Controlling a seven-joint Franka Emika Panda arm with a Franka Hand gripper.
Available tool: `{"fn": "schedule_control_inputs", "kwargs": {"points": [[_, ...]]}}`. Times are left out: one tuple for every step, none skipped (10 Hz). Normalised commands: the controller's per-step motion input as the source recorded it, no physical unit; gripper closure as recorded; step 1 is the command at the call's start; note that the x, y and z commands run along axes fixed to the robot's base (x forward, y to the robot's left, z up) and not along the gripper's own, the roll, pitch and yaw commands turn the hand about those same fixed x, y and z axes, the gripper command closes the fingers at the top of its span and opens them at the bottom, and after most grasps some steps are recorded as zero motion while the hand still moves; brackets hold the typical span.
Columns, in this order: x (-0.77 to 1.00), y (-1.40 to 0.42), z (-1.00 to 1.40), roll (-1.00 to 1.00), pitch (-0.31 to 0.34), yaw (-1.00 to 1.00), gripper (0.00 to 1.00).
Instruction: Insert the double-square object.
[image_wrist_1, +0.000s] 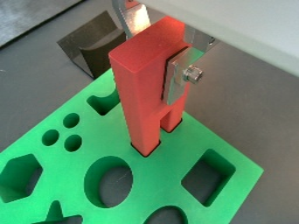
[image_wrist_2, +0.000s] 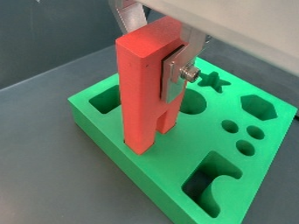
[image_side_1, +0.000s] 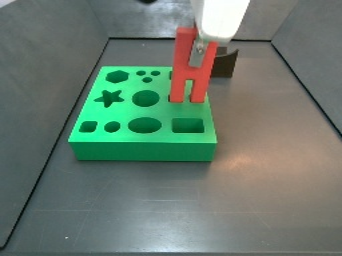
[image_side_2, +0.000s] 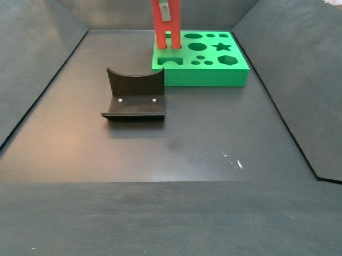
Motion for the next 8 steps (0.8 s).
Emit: {"fn": "schedule_control_inputs", "kwargs": {"points": [[0.0, 0.0, -0.25, 0.03, 0.0, -0.05, 1.0], [0.01, 0.0, -0.23, 0.0, 0.0, -0.03, 1.0], [0.02, 0.0, -0.19, 0.0, 0.0, 0.0, 1.0], [0.01, 0.0, -0.18, 0.0, 0.0, 0.0, 1.0], [0.03, 0.0, -0.14, 0.0, 0.0, 0.0, 1.0], [0.0, 0.0, -0.05, 0.0, 0.0, -0.01, 1.0], [0.0, 0.05, 0.0, -0.04, 0.0, 0.0, 1.0], [0.0, 0.0, 0.0, 0.0, 0.0, 0.0, 1.0]]}}
